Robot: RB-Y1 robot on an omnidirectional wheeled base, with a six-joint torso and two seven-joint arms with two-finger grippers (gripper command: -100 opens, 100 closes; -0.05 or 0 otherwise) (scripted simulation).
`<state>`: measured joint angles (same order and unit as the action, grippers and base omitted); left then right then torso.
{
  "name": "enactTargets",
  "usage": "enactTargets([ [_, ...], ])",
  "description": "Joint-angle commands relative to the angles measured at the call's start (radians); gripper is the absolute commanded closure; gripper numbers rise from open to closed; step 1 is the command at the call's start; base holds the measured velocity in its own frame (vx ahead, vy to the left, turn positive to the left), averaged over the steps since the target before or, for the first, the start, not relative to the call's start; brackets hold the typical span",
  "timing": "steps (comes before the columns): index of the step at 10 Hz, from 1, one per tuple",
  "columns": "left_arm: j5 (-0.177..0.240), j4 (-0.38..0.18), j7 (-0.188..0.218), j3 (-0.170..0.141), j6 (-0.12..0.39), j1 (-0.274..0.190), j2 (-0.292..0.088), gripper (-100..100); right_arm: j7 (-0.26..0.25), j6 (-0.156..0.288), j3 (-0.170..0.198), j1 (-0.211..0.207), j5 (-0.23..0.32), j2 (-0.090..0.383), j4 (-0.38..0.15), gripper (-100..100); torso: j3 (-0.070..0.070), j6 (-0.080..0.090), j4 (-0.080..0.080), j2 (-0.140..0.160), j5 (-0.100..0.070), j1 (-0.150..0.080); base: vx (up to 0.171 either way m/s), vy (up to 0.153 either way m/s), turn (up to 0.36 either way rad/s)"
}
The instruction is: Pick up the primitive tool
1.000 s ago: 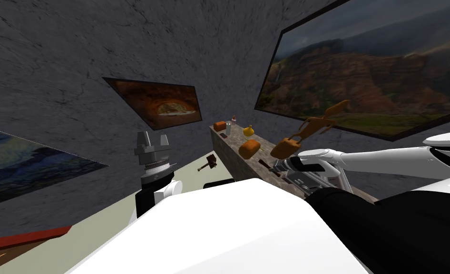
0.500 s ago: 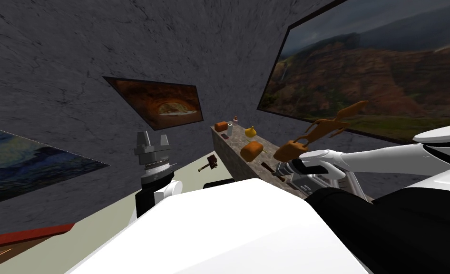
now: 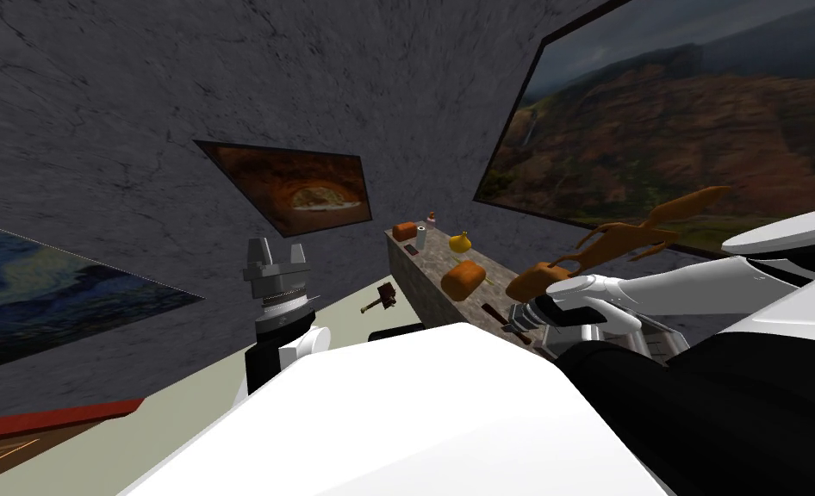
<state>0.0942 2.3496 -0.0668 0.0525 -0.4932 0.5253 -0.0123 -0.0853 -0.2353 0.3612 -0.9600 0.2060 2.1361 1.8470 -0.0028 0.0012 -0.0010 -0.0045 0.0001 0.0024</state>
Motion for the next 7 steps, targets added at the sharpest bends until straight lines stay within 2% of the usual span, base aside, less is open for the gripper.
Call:
enactTargets([
  [1,0.000,0.000,0.000,0.000,0.000,0.000,0.000,0,0.000,0.000,0.000,0.000,0.000,0.000,0.000,-100,0.000,0.000,0.000,0.000,0.000,0.000,0.034,0.006,0.007],
  [2,0.000,0.000,0.000,0.000,0.000,0.000,0.000,0,0.001,0.001,-0.001,-0.003,0.001,0.001,0.000,0,0.001,0.000,0.001,0.002,0.000,0.000,0.007,0.001,0.000],
  [3,0.000,0.000,0.000,0.000,0.000,0.000,0.000,0,-0.008,0.009,0.003,-0.012,0.011,-0.029,-0.006,-100,0.002,0.000,0.001,0.004,0.000,-0.001,0.015,0.004,0.098],
  [7,0.000,0.000,0.000,0.000,0.000,0.000,0.000,0,-0.037,0.032,0.016,-0.038,0.040,-0.120,-0.025,-100,0.003,0.000,0.001,0.004,0.000,-0.001,0.029,0.004,0.087],
])
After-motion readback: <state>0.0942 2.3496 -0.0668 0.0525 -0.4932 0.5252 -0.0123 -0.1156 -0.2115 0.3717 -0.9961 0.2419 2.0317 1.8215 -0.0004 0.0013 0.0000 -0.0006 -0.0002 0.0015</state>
